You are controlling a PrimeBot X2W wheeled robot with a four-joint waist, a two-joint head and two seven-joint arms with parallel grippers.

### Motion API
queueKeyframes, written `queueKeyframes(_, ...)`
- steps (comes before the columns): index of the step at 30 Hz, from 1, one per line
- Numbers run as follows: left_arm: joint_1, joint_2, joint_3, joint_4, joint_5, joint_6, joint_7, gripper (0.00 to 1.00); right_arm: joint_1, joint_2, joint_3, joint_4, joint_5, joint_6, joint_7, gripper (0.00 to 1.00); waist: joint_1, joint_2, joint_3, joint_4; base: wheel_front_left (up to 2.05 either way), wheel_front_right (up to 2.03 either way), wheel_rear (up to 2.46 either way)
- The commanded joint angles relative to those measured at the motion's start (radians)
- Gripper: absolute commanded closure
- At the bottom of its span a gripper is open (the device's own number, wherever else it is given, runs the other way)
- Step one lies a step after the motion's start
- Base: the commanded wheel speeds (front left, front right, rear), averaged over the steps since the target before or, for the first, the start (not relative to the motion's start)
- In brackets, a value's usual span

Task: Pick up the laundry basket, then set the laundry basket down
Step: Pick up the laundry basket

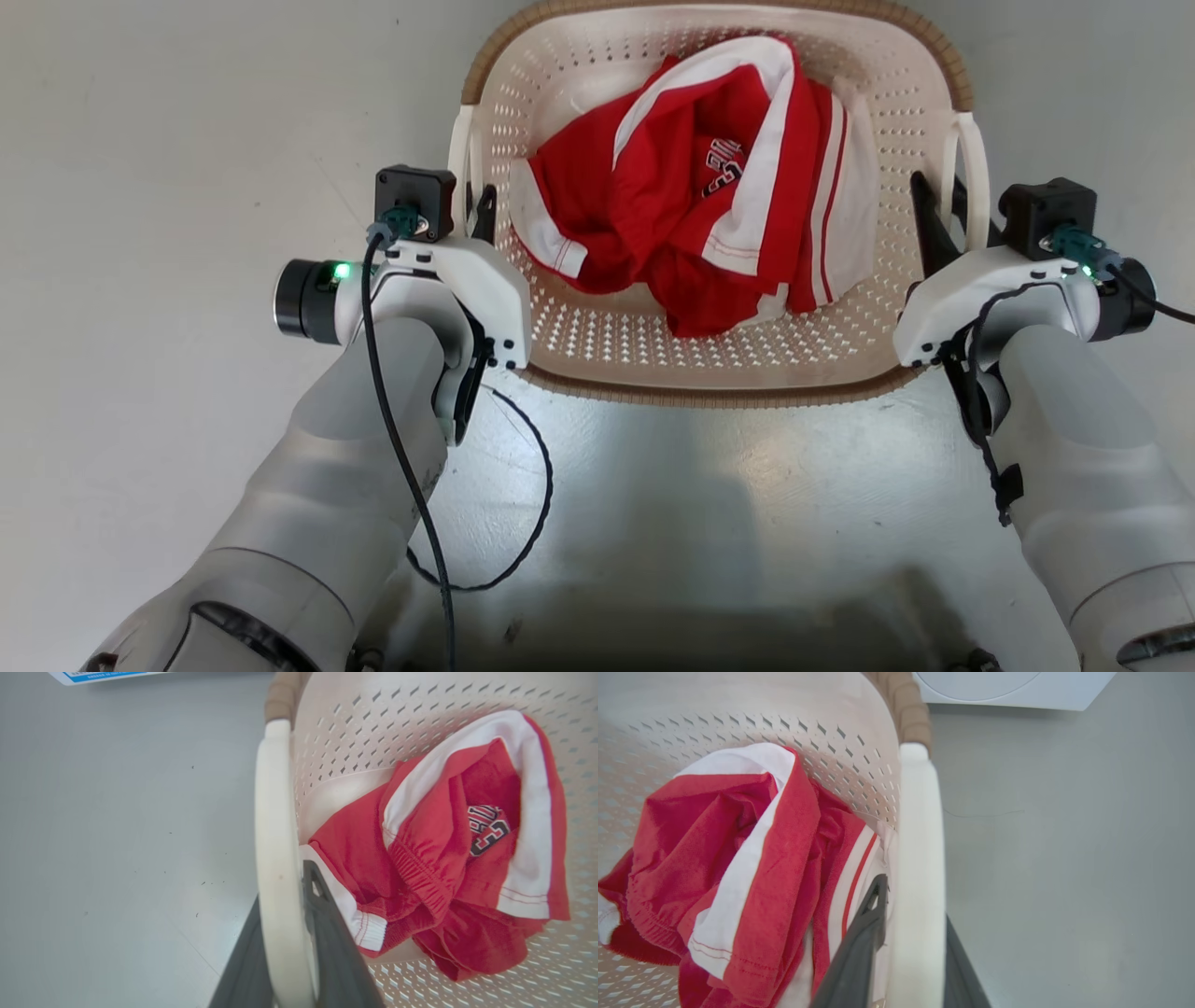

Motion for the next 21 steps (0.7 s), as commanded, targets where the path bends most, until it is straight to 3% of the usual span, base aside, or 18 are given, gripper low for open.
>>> queueKeyframes(1,0.01,0.026,0.004,-0.006,-0.001,-0.001,-0.007,1.0,0.026,0.016,0.038,0.012,-0.016,0.008,-0.007,1.0,0.0,0.0,-0.012,-0.003,0.0,0.0,0.0)
queueKeyframes(11,0.039,0.026,-0.062,0.046,-0.062,-0.012,0.008,1.0,0.003,0.036,0.12,0.148,0.033,0.008,0.007,1.0,0.0,0.0,-0.123,-0.028,0.0,0.0,0.0)
queueKeyframes(21,0.108,0.026,-0.103,0.116,-0.104,-0.052,0.052,1.0,0.069,0.059,0.237,0.201,0.119,0.008,0.094,1.0,0.0,0.0,-0.325,-0.067,0.0,0.0,0.0)
